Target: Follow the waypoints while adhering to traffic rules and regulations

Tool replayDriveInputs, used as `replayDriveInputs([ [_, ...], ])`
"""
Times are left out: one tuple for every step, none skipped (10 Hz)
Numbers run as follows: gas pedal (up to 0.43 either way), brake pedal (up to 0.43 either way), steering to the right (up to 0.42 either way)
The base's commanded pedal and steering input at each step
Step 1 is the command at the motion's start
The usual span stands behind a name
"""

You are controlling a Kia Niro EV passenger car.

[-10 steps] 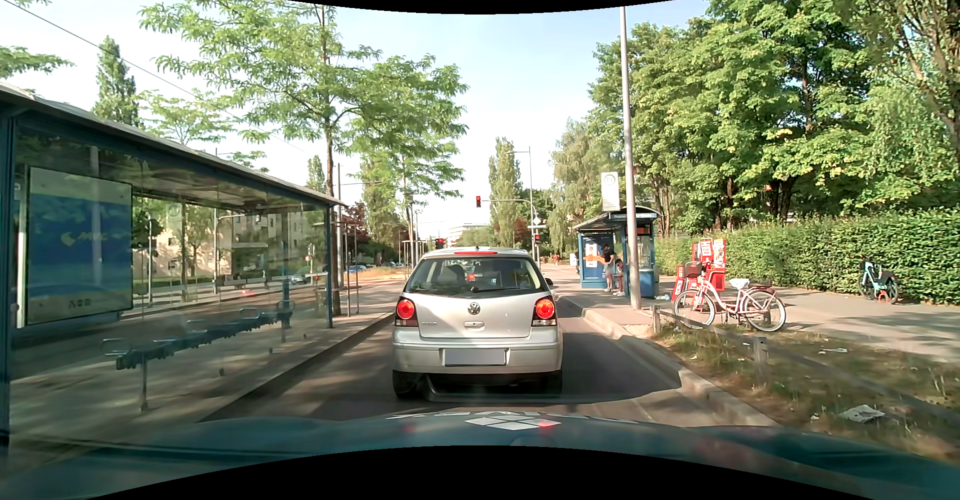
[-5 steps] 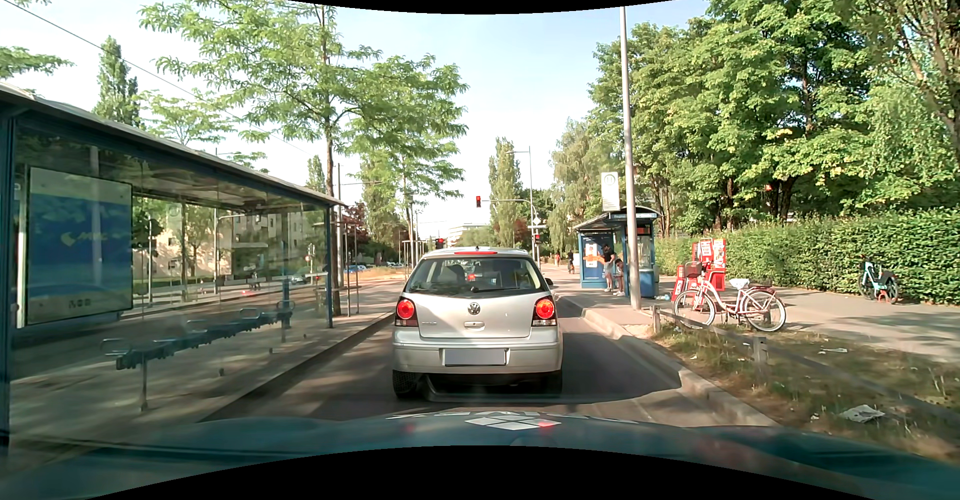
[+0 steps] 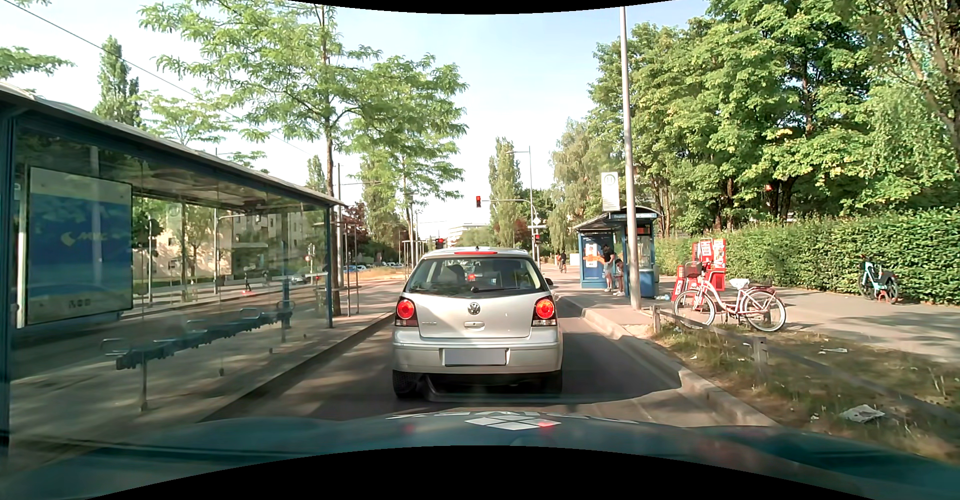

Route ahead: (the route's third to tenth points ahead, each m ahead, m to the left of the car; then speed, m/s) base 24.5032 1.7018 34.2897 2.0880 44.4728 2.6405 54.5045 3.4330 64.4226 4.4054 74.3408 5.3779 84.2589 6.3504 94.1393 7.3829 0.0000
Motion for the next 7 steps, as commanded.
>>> replayDriveInputs([
  [0.000,0.226,-0.003],
  [0.000,0.226,-0.003],
  [0.000,0.226,-0.003],
  [0.000,0.226,-0.003],
  [0.000,0.226,-0.003],
  [0.000,0.226,-0.004],
  [0.000,0.226,-0.004],
])
